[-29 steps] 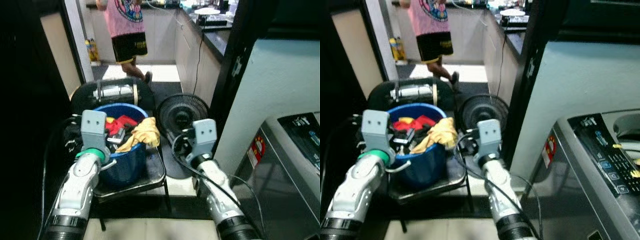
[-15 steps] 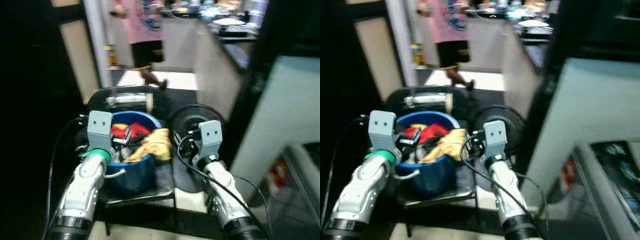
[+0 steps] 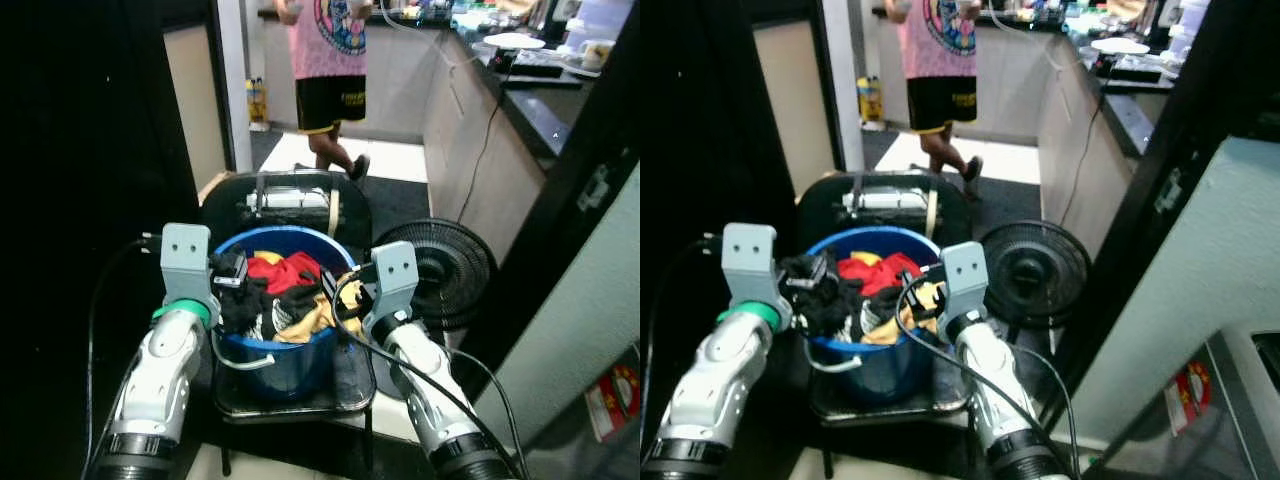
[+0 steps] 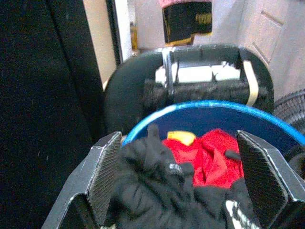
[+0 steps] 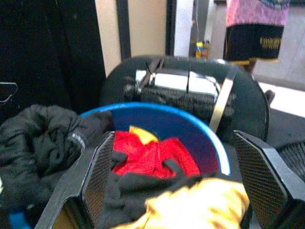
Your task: Clothes washing
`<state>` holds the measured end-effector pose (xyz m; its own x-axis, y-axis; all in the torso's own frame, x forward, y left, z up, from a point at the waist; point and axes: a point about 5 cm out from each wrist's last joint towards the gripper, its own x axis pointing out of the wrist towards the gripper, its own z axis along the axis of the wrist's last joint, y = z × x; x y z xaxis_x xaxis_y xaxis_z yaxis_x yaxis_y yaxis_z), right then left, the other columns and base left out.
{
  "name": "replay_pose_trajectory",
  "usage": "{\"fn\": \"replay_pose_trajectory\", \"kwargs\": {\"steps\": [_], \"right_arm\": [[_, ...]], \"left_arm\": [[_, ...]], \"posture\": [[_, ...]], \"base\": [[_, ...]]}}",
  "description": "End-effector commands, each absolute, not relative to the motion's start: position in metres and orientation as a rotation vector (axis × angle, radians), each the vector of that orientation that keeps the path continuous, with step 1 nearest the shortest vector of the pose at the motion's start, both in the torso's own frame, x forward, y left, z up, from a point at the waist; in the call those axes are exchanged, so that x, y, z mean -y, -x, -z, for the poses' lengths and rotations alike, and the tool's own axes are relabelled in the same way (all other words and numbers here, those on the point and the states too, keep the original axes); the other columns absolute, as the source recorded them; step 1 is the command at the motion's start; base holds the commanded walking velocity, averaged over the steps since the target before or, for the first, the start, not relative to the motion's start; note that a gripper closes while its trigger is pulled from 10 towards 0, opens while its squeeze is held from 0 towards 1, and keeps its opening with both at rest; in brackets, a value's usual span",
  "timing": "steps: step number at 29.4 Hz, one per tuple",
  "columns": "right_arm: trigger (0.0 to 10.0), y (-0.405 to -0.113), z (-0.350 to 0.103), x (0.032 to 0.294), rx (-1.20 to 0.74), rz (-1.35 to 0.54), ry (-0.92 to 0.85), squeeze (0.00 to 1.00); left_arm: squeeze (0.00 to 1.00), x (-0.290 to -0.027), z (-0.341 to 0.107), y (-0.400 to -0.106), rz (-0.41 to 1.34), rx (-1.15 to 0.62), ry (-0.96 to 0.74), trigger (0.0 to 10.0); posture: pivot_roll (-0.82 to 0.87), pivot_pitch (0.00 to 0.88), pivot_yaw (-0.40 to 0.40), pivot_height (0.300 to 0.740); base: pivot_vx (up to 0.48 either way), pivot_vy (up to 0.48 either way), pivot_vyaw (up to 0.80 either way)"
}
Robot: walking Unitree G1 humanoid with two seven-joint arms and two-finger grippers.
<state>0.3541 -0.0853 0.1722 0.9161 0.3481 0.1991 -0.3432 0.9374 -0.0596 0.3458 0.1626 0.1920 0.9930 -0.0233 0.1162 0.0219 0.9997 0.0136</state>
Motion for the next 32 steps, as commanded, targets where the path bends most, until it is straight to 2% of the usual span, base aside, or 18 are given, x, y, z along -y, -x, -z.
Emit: {"fn": "replay_pose_trajectory", "kwargs": {"steps": [1, 26, 32], "right_arm": [[10.0, -0.355, -0.170, 0.091, 0.195, -0.341, 0.022, 0.00], [10.0, -0.354, -0.166, 0.092, 0.169, -0.352, 0.046, 0.00], [10.0, -0.356, -0.166, 0.097, 0.163, -0.326, 0.062, 0.00]], "left_arm": [[0.00, -0.160, -0.191, -0.345, 0.037, 0.120, -0.005, 10.0], [0.00, -0.158, -0.185, -0.340, 0.047, 0.120, 0.013, 10.0], [0.00, -0.156, -0.181, -0.342, 0.056, 0.098, 0.028, 10.0]], "posture": [[0.00, 0.000, 0.029, 0.740], [-0.01, 0.000, -0.004, 0.740], [-0.01, 0.000, -0.002, 0.740]], "base": [[0.352, 0.000, 0.00], [0.350, 0.000, 0.00], [0.000, 0.000, 0.00]]}}
